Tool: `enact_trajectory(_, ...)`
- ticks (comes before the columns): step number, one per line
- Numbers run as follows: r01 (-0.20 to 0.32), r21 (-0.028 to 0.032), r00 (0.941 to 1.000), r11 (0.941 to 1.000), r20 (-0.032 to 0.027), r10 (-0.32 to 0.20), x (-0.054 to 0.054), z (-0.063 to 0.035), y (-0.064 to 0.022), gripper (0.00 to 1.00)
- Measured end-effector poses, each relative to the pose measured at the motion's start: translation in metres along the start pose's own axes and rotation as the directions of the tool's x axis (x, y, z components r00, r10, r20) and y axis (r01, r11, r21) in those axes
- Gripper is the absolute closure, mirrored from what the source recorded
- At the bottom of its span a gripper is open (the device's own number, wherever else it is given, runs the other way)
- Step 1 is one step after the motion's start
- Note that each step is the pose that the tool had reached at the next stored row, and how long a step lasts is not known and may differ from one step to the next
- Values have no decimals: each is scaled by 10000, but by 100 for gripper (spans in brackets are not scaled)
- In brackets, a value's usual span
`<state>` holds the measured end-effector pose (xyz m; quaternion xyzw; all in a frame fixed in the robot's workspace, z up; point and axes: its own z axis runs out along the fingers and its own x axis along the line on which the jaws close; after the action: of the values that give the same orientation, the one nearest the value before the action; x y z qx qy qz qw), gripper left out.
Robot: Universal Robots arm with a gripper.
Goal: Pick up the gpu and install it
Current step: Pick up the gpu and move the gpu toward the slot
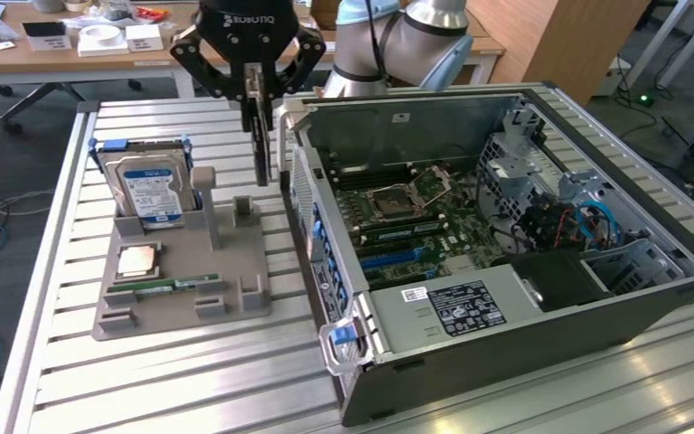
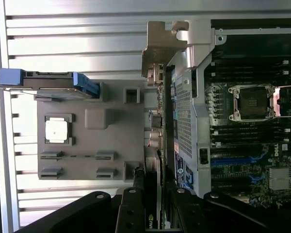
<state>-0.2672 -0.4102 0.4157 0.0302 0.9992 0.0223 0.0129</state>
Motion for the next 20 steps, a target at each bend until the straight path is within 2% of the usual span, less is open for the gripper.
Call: enact_trajectory(20, -1, -32, 10000, 10000, 0, 1, -407, 12, 25, 74)
